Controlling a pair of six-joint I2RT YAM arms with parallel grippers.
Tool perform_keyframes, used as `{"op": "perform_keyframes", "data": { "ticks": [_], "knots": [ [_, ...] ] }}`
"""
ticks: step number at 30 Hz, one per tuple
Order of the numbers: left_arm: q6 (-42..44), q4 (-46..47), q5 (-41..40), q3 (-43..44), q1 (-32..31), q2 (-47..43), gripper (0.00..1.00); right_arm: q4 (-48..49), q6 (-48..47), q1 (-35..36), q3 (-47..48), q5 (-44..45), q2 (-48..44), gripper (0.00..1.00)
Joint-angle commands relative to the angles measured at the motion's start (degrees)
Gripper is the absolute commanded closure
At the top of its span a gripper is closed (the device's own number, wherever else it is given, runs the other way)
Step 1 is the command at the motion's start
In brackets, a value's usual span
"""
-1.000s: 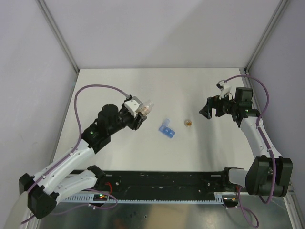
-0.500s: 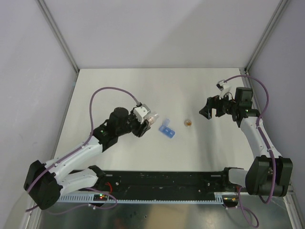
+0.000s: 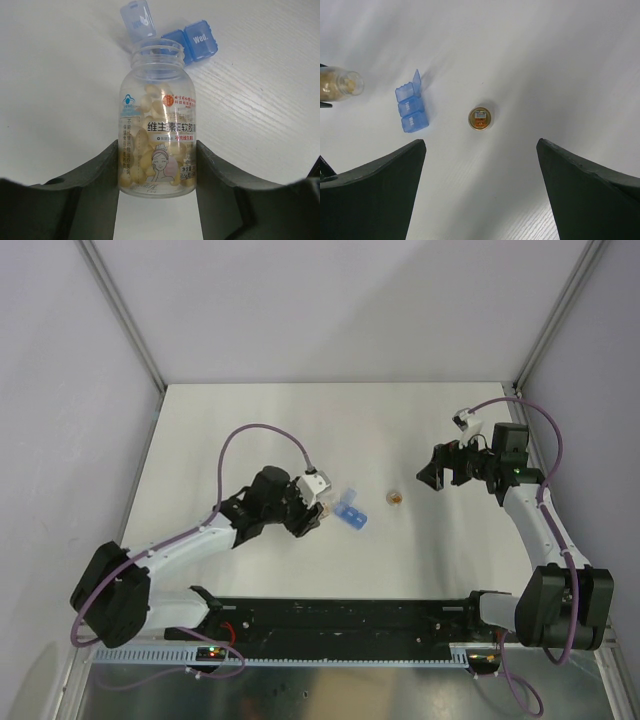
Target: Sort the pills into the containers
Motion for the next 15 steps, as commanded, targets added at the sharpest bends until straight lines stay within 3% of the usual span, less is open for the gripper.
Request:
{"op": "perform_keyframes", "data": {
  "ticks": [1,15],
  "knots": [
    [2.46,0.81,1.80,3.47,-0.42,2.53,1.00,0.54,-1.07,0.37,-0.13,-1.37,-0.02,0.00],
    [2.75,0.57,0.89,7.93,-0.38,9.76,1.00,0.18,-1.33,0.64,-0.13,-2.42,-0.10,0.00]
  ]
}}
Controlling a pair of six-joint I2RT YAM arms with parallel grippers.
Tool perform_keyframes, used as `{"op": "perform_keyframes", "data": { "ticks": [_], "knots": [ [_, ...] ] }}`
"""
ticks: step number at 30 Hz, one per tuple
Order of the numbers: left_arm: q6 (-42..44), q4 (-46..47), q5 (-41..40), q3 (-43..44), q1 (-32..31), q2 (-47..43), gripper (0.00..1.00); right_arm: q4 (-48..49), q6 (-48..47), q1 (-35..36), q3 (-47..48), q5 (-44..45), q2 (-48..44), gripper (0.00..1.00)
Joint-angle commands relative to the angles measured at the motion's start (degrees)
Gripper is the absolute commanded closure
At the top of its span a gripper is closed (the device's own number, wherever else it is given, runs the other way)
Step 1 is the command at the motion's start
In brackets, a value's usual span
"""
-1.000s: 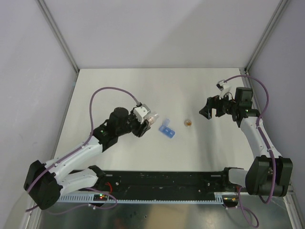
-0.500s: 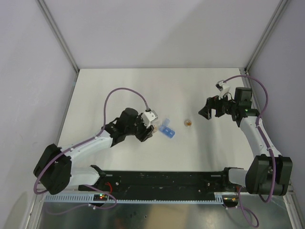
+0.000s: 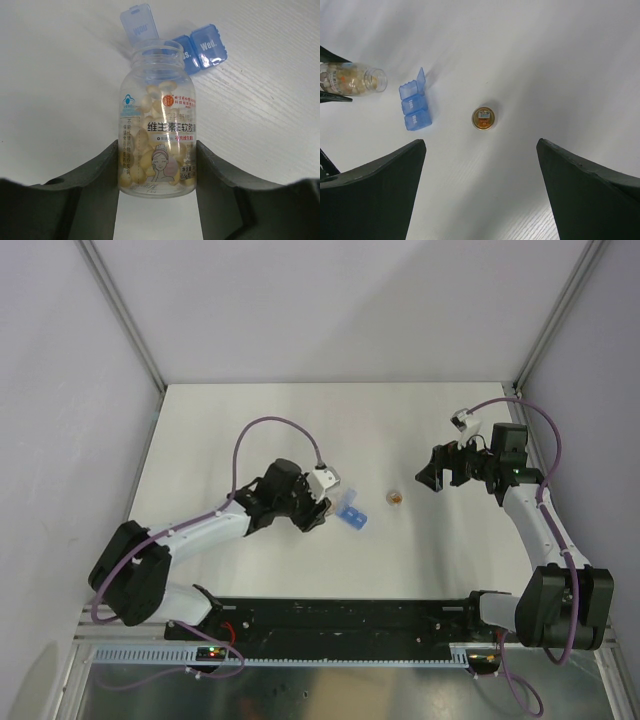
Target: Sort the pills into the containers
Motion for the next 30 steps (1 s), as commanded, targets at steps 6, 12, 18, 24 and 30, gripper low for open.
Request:
{"op": "perform_keyframes", "data": {
  "ticks": [6,12,18,24,30],
  "knots": [
    [1.94,0.34,0.45,4.28,-0.39,3.51,1.00,0.52,-0.59,0.29,-0.13,-1.74,-0.46,0.00],
    [2.22,-1.64,0.70,5.73,-0.39,5.77,1.00,0.50,-0.58,0.28,-0.14,-2.00,-0.50,0.01],
    [2.67,-3.98,0.88,7.90,-0.44,7.54,1.00,0.39,-0.56,0.28,-0.16,-2.11,-0.57,0.00],
    [3.18,-6.56,0.78,9.89,-0.62,9.58,1.00,0.24,-0.72,0.21,-0.13,-2.22,-0.70,0.01],
    [3.52,-8.43,0.21,11.36,-0.80,10.86,1.00,0.23,-0.71,0.13,-0.11,-2.44,-0.79,0.01]
  ]
}}
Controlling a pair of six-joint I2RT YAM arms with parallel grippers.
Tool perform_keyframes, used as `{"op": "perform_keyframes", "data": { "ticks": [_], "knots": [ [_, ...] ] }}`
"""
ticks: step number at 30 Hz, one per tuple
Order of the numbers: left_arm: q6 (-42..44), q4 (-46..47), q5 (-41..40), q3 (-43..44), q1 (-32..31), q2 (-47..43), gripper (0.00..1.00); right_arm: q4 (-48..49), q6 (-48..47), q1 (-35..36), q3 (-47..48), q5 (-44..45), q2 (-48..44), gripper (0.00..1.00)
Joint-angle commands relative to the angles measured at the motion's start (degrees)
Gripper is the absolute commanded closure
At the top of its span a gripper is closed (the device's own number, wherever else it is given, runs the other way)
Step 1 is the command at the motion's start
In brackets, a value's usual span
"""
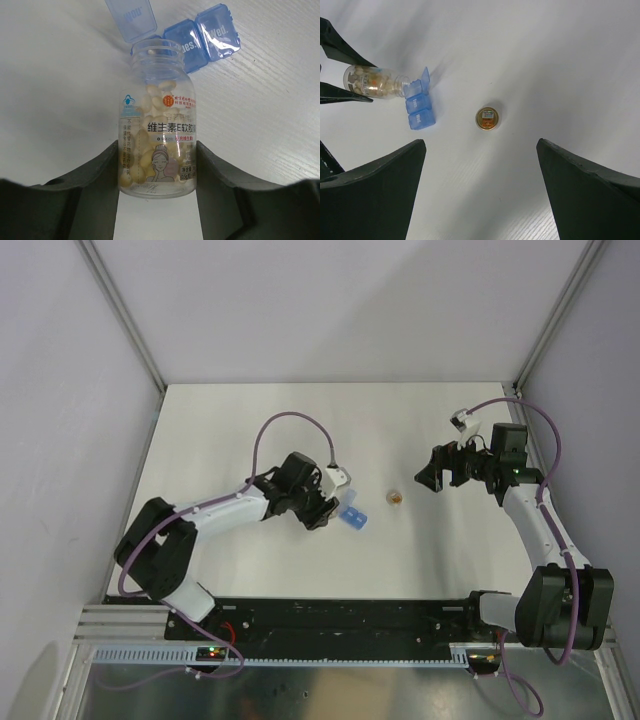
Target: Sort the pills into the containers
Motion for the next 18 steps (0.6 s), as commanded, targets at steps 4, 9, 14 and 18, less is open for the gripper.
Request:
{"op": "perform_keyframes", "data": {
  "ticks": [4,9,14,18],
  "knots": [
    [1.71,-2.40,-0.29,3.87,-0.52,1.08,1.00,0.28,-0.54,0.11,-0.15,-1.58,-0.54,0.01],
    [1.89,-3.75,-0.78,4.97,-0.66,1.83,1.00,0.32,-0.59,0.07,-0.14,-1.70,-0.44,0.00],
    [2.19,-5.44,-1.16,6.09,-0.78,2.56,1.00,0.29,-0.45,0.06,-0.14,-1.77,-0.36,0.00],
    [2.61,-7.05,-1.29,7.09,-0.79,3.10,1.00,0.32,-0.44,0.06,-0.13,-1.82,-0.36,0.01]
  ]
}}
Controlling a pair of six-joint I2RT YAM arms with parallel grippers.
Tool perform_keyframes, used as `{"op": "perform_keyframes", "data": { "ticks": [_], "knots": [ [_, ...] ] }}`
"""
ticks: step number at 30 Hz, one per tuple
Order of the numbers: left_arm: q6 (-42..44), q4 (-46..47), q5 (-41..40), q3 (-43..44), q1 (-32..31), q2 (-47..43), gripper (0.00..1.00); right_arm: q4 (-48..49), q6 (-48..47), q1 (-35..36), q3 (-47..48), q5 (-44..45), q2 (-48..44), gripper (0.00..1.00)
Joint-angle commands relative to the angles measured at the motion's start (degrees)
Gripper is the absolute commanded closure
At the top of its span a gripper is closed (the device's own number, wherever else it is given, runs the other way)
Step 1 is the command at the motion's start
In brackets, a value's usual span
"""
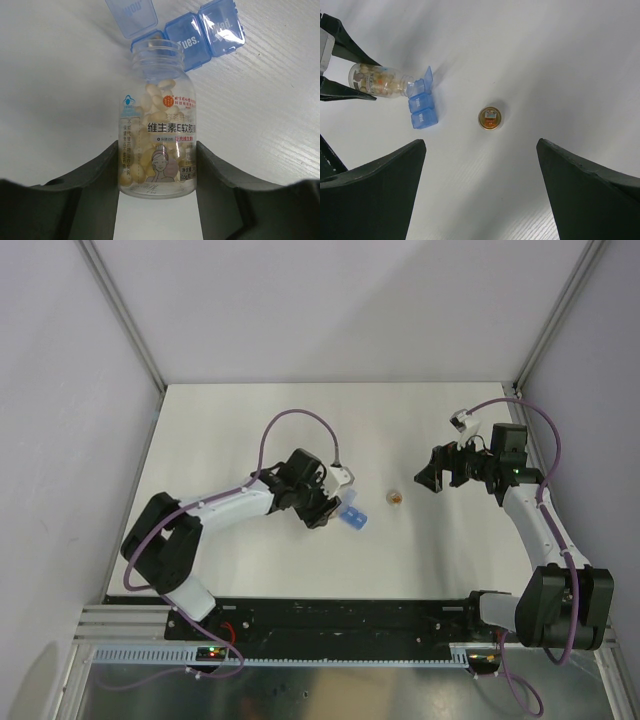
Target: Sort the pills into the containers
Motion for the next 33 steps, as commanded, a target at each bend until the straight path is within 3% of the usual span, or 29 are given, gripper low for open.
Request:
{"op": "perform_keyframes", "data": {
  "ticks": [1,33],
  "knots": [
    [1.63,-1.72,-0.34,3.11,-0.44,0.61,1.00,0.59,-0.48,0.06,-0.13,-1.04,-0.38,0.01],
    [3.47,-10.03,-1.94,10.14,-1.11,3.36,1.00,0.19,-0.83,-0.79,-0.13,-2.11,-0.85,0.01]
  ]
}}
